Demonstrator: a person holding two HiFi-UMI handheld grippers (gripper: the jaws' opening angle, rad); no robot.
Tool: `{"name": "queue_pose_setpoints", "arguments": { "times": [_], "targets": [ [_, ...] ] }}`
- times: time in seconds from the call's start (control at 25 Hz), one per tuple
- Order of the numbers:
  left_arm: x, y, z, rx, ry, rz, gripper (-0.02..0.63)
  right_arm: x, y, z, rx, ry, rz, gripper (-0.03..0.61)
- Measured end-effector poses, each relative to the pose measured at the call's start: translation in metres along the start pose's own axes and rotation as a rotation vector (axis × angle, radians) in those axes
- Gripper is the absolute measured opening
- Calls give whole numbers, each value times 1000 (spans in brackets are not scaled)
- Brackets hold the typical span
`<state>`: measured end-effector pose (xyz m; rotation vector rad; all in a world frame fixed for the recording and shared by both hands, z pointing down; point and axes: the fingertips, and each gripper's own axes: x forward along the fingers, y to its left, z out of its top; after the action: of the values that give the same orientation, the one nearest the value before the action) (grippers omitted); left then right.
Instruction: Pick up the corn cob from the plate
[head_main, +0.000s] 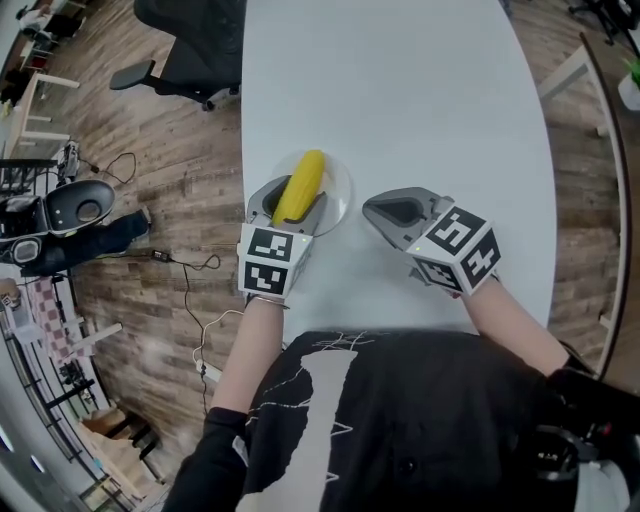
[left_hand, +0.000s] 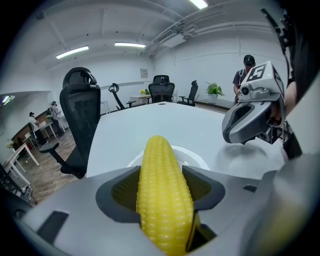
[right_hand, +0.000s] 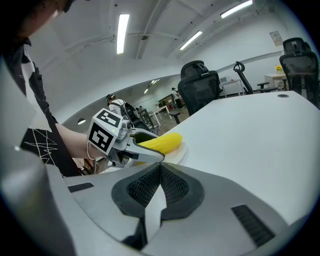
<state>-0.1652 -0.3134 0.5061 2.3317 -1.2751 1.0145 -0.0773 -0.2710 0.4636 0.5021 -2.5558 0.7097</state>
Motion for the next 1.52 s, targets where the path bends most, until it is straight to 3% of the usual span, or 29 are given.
{"name": "queue_pose_setpoints", "arguments": {
  "times": [0.68, 1.04, 1.52],
  "targets": [
    [-46, -8, 16, -136, -214, 115, 261, -14, 25, -13, -58, 25, 26, 15],
    [-103, -62, 31, -203, -342, 112, 261, -22, 48, -12, -110, 23, 75, 15],
    [-171, -133, -7, -300, -387, 189, 261, -35, 95, -46, -122, 36, 164, 15]
  ]
}}
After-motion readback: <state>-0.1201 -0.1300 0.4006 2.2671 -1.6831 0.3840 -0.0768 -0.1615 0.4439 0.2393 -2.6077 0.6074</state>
